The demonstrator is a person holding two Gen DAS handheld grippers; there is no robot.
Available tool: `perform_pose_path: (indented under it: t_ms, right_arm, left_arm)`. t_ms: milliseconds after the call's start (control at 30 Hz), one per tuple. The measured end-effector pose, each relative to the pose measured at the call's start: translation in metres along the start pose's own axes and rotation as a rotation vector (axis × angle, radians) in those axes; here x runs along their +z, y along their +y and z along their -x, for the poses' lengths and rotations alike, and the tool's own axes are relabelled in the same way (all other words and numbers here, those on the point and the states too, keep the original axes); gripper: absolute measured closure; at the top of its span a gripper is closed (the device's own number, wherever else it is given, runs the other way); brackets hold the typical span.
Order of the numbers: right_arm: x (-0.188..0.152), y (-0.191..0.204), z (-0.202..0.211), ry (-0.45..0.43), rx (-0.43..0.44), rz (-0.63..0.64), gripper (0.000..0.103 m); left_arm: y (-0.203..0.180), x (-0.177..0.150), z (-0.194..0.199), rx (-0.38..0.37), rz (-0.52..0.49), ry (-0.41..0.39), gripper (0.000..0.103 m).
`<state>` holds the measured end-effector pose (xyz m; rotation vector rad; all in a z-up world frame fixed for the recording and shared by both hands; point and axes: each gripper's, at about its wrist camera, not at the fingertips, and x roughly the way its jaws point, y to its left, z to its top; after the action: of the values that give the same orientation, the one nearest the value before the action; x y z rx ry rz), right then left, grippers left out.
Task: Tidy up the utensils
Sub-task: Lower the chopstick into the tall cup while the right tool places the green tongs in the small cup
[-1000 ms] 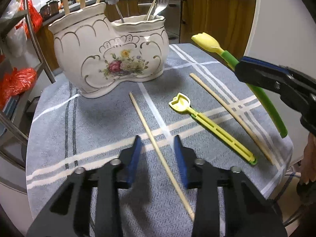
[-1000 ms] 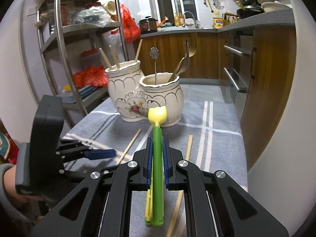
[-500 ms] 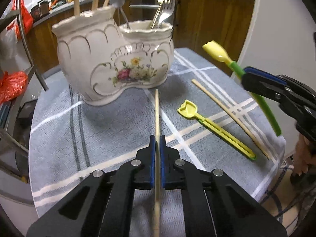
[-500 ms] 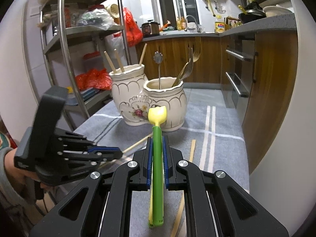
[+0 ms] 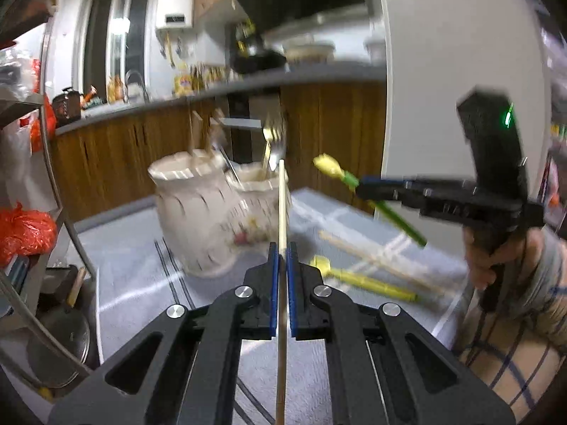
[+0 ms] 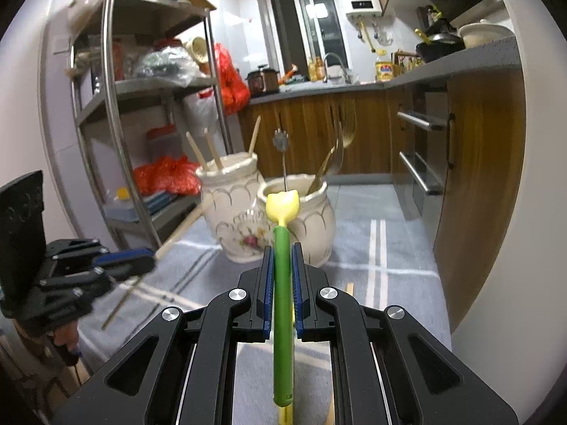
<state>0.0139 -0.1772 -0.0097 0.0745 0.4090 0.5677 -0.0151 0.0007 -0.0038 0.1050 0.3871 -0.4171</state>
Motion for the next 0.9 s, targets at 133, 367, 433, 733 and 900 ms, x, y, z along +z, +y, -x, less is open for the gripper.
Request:
perform_pose_path:
  t_ms: [133,367,433,733,900]
  right_arm:
    - [0.018,0.004,-0.006,-0.050,-0.011,0.008,0.093]
    - [0.059,0.007,-0.031,-0.138,-0.015,0.005,0.093]
    - [0.069,0.006,-0.041,-0.160,-0.010,-0.003,0.093]
    - [0.094,-0.013,-0.087,-0.214,0.050,-0.097,0.093]
    - [0.092,-0.027,-0.111,-0.201,0.081,-0.173,0.093]
  left_arm:
    - [0.021,0.016,0.014,0.012,0.037,-0.121,0.099]
    - [0.072,0.057,0.001,0.021,0.138,-0.212,0.099]
    - [0.082,0.068,-0.004,0.028,0.148,-0.226,0.099]
    - [0.124,0.110,-0.057,0.007,0.256,-0.299,0.099]
    - [0.125,0.121,-0.093,0.037,0.263,-0.311,0.099]
